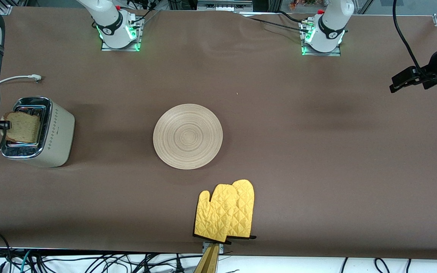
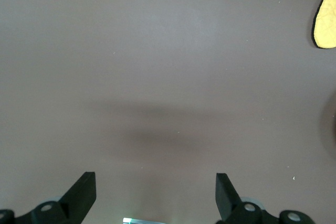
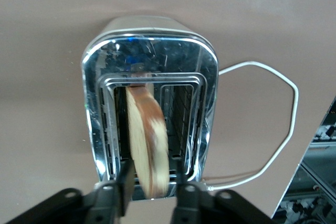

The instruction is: Move plate and put bread in toaster

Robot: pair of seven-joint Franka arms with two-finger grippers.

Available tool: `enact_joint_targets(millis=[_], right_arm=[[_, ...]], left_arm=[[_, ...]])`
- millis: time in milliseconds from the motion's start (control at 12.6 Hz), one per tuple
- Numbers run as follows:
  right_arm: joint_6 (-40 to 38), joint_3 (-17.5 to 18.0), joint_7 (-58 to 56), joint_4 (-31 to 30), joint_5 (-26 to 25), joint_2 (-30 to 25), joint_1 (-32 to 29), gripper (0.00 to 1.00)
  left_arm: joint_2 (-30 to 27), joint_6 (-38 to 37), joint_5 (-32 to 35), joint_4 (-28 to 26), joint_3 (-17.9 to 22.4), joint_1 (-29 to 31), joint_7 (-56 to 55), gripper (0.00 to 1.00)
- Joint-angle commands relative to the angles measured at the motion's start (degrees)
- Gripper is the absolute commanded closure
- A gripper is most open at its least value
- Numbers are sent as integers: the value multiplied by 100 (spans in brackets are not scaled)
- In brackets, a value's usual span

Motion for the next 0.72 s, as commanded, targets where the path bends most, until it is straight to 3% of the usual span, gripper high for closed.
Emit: enact_joint_targets(millis=[0, 397, 556, 636], right_arm=[[-30, 66, -916, -10, 279, -420, 46, 0], [-30, 118, -1105, 272, 832, -789, 336, 0], [-361, 145, -1062, 228, 1560, -1054, 336, 0], [-477, 136, -922, 245, 1528, -1063, 406, 0]], left_arm=[[66, -114, -113, 169, -20, 33, 5, 0], [66, -114, -113, 178, -20, 33, 5, 0], [66, -114, -113, 169, -20, 33, 5, 0], [75, -114, -104, 169, -20, 33, 5, 0]])
